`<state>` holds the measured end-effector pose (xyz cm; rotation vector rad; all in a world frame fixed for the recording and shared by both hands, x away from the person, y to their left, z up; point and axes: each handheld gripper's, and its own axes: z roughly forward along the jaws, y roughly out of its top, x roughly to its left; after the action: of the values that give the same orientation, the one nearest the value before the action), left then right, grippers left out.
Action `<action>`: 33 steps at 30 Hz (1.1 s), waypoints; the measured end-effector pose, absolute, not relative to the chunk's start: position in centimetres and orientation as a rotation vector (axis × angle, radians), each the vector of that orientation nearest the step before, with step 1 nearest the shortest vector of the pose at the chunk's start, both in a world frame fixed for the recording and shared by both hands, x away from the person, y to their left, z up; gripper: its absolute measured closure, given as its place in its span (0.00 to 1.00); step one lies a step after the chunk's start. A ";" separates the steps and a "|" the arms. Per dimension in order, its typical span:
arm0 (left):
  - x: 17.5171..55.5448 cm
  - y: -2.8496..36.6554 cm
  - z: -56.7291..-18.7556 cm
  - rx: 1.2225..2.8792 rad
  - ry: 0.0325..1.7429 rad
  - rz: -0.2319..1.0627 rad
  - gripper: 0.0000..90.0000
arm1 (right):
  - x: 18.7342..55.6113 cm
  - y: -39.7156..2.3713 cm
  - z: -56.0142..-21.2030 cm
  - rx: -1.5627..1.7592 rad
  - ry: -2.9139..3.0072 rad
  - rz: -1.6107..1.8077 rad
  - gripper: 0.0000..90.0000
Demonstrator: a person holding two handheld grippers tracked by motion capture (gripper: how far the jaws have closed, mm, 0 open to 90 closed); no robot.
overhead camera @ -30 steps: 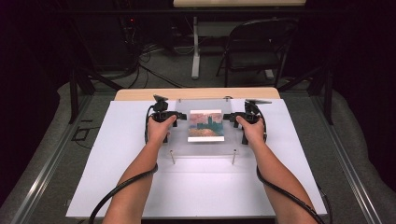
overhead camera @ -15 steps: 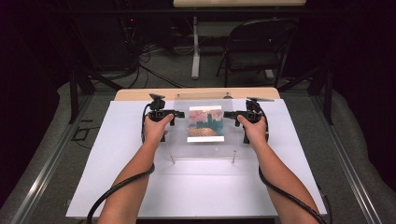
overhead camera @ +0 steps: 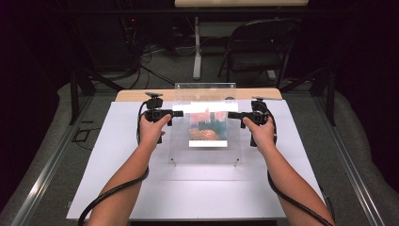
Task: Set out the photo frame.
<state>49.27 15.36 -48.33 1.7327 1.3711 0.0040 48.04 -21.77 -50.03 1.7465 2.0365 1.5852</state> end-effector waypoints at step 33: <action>35.8 17.4 -42.3 1.773 1.067 0.213 0.75 | 35.2 -21.8 -42.9 1.287 2.118 1.498 0.74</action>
<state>35.84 17.36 -42.33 1.7734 1.0671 0.2129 35.21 -21.82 -42.92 1.2867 2.1182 1.4979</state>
